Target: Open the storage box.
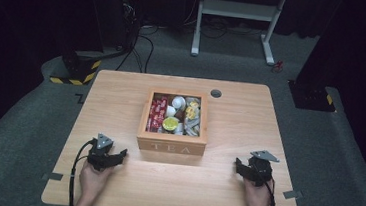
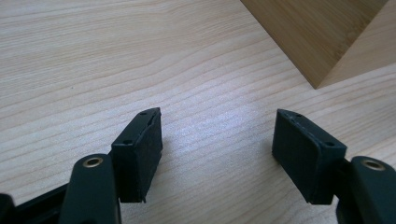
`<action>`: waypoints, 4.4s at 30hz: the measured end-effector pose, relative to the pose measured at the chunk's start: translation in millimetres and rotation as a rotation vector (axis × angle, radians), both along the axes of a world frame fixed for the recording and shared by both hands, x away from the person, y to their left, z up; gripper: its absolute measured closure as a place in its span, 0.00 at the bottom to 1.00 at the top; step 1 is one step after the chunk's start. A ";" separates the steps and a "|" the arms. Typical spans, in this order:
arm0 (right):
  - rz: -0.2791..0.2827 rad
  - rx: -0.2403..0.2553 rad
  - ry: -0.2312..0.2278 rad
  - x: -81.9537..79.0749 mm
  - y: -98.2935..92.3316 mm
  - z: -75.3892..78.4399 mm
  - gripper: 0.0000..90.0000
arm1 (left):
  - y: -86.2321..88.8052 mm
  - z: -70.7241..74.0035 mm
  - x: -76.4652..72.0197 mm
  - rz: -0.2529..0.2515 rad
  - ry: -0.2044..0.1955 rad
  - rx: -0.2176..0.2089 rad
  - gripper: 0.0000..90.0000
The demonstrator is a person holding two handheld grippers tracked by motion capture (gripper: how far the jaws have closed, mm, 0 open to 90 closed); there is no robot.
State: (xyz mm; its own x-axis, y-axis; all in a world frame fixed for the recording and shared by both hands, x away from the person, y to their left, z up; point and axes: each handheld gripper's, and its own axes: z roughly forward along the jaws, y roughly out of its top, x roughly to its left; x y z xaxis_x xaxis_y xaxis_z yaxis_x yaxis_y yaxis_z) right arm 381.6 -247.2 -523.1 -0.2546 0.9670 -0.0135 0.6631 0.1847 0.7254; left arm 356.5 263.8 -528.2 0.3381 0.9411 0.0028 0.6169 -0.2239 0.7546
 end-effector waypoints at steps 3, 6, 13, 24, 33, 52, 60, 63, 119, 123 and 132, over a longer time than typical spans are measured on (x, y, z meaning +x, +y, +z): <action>0.000 0.000 0.000 -0.1 0.0 0.0 0.33 | -0.3 -0.1 -0.1 0.000 0.002 -0.004 0.37; 0.001 0.000 -0.001 -0.1 -0.1 -0.1 0.33 | -0.6 -0.2 -0.2 0.001 0.001 -0.005 0.36; 0.003 -0.001 -0.001 -0.1 -0.3 -0.1 0.33 | -0.5 -0.2 -0.2 0.001 0.001 -0.004 0.36; -0.002 0.027 -0.016 -4.5 5.4 1.1 0.60 | 0.2 0.1 0.0 0.000 0.001 0.003 0.36; 0.184 0.117 -0.065 -11.2 39.4 8.0 0.73 | 0.4 0.0 -0.1 0.001 0.005 -0.009 0.36; 0.421 0.190 -0.065 -14.3 86.7 19.5 0.89 | 0.8 0.2 0.0 -0.003 0.007 -0.006 0.35; 0.467 0.217 -0.058 -9.1 98.5 23.8 0.94 | 0.8 0.2 0.0 -0.003 0.007 -0.005 0.35; 0.473 0.223 -0.068 -7.0 102.4 25.7 0.97 | 0.9 0.2 0.0 -0.002 0.008 -0.008 0.35; 0.471 0.223 -0.083 4.9 132.0 40.2 1.00 | 1.1 0.3 0.0 -0.006 0.012 -0.012 0.34; 0.468 0.223 -0.088 4.6 132.4 40.1 1.00 | 1.2 0.3 0.1 -0.007 0.011 -0.010 0.34; 0.473 0.220 -0.100 4.9 132.5 41.1 1.00 | 1.1 0.4 0.2 -0.008 0.008 0.000 0.34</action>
